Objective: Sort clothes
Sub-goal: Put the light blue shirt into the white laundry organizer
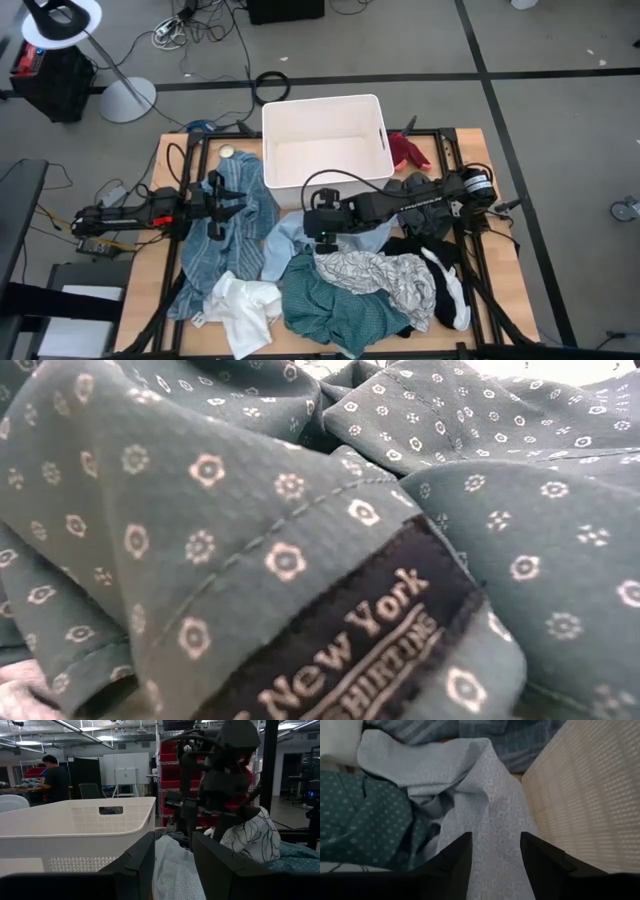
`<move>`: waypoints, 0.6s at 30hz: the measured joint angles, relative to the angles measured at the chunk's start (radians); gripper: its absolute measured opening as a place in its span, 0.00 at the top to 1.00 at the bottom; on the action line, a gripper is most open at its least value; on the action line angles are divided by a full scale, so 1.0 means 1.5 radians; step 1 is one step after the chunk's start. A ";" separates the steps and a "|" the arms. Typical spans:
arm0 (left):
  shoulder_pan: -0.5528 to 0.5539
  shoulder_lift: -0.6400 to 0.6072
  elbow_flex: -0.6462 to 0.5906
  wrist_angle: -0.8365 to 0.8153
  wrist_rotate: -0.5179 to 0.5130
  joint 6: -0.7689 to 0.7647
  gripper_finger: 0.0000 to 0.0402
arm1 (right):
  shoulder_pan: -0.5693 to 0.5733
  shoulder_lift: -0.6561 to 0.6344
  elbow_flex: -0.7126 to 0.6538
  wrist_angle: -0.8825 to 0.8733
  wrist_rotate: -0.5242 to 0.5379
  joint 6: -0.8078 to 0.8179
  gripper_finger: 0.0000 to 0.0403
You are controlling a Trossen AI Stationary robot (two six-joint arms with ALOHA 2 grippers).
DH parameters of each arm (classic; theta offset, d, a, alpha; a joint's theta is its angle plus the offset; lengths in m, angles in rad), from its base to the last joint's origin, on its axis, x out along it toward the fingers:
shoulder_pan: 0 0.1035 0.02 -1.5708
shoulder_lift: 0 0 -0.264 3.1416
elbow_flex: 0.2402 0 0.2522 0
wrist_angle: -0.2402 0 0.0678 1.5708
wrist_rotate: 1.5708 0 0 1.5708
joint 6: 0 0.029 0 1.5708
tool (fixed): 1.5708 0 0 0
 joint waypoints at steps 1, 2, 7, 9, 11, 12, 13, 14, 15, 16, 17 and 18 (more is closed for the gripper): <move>0.000 0.000 0.000 0.000 0.000 0.000 0.66 | -0.001 0.000 -0.012 0.015 0.000 0.006 0.58; 0.000 0.000 0.000 0.000 0.000 0.000 0.66 | -0.003 0.000 -0.027 0.028 0.000 0.007 0.58; 0.000 0.000 0.000 0.000 0.000 0.000 0.66 | -0.006 0.000 -0.085 0.061 0.023 0.008 0.56; 0.000 0.000 0.000 0.000 0.000 0.000 0.66 | -0.009 0.000 -0.102 0.069 0.032 0.011 0.56; 0.000 0.000 0.000 0.000 0.000 0.000 0.66 | -0.013 0.000 -0.115 0.073 0.032 0.023 0.57; 0.000 0.000 0.000 0.000 0.000 0.000 0.66 | -0.015 0.000 -0.120 0.076 0.032 0.031 0.57; 0.000 0.000 0.000 0.000 0.000 0.000 0.66 | -0.017 0.000 -0.125 0.079 0.031 0.039 0.58; 0.000 0.000 0.000 0.000 0.000 0.000 0.66 | -0.019 0.000 -0.132 0.080 0.028 0.042 0.59; 0.000 0.000 0.000 0.000 0.000 0.000 0.66 | -0.021 0.000 -0.140 0.080 0.024 0.043 0.59; 0.000 0.000 0.000 0.000 0.000 0.000 0.66 | -0.022 0.000 -0.148 0.079 0.023 0.044 0.61; 0.000 0.000 0.000 0.000 0.000 0.000 0.66 | -0.022 0.000 -0.155 0.080 0.021 0.044 0.62; 0.000 0.000 0.000 0.000 0.000 0.000 0.66 | -0.022 0.000 -0.162 0.082 0.020 0.046 0.64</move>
